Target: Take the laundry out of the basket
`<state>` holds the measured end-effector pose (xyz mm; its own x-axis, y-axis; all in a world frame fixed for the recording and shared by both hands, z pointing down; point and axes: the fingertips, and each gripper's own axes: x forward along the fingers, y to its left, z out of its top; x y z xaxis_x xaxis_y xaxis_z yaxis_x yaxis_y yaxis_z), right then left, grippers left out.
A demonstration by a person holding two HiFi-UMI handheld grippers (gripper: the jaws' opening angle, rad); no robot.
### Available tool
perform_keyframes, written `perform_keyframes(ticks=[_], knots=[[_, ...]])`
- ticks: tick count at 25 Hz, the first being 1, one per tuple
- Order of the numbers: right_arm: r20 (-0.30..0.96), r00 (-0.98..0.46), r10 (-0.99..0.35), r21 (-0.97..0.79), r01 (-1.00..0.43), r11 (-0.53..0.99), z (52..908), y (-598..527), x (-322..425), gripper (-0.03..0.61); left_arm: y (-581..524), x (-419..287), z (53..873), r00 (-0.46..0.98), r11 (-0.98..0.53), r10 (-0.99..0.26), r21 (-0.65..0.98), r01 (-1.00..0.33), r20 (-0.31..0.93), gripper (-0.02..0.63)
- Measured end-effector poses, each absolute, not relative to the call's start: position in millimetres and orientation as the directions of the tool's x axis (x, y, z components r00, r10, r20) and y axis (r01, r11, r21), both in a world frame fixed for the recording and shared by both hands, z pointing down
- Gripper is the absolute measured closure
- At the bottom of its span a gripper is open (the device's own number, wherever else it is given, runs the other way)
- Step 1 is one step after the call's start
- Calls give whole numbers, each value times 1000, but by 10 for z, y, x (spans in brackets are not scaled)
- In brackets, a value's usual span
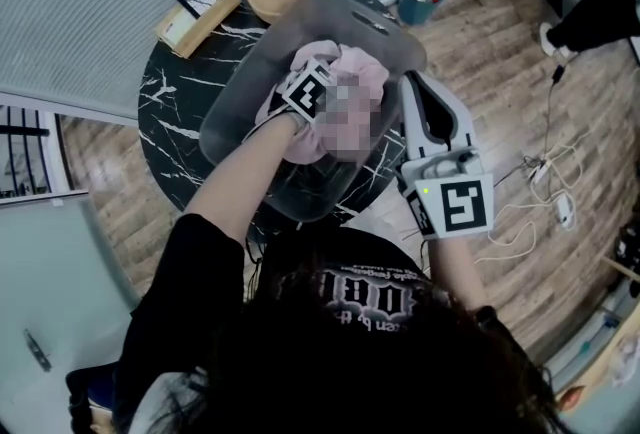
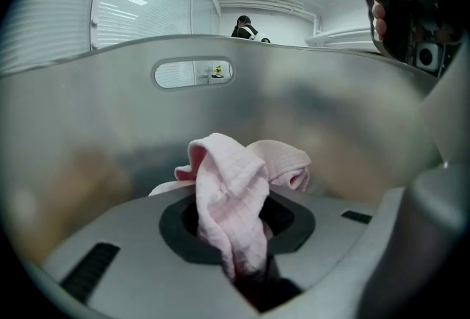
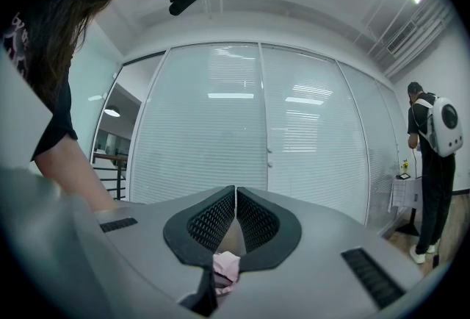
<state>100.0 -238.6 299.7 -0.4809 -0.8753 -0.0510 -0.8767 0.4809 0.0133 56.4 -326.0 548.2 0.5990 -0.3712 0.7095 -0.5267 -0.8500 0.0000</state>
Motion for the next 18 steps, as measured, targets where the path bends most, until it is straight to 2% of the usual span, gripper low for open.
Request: perform_keyframes(ticks=[18], knots=[[-59,-517,-854,11,-856,517,2983,-2410,893,549,-3274,392,4929,614,-797,-488,-29,-604,620,523]])
